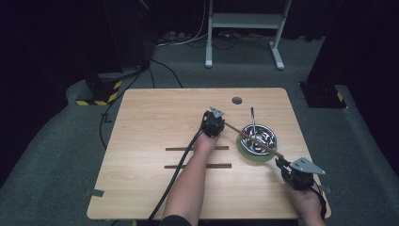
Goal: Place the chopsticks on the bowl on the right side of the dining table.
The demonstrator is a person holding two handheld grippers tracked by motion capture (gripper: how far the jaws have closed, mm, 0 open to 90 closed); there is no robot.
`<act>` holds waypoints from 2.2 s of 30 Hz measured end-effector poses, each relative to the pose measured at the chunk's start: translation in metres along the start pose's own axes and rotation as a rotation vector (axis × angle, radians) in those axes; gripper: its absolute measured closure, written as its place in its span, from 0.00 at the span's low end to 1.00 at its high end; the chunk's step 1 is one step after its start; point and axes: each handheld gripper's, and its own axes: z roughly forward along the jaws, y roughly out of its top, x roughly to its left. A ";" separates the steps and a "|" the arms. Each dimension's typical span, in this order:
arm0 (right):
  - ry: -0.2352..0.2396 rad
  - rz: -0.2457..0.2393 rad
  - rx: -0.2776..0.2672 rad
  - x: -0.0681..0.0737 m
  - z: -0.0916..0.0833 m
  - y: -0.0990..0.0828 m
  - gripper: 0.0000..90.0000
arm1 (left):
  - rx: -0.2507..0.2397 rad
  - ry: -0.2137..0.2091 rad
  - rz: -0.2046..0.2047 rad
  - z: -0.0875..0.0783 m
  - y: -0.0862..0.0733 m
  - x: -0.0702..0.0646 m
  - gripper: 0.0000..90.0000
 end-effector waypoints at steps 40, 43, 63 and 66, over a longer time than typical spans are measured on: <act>-0.044 0.051 -0.002 -0.022 0.004 -0.002 0.84 | 0.003 0.009 0.037 -0.032 -0.010 -0.016 0.91; -0.045 0.050 -0.001 -0.022 0.004 -0.002 0.84 | -0.004 0.019 0.017 -0.029 -0.008 -0.011 0.90; -0.099 0.051 0.062 -0.028 0.014 0.009 0.83 | -0.017 -0.016 0.018 -0.024 -0.005 -0.011 0.87; -0.106 0.055 0.077 -0.033 0.016 0.007 0.83 | -0.018 -0.020 0.014 -0.027 -0.007 -0.010 0.86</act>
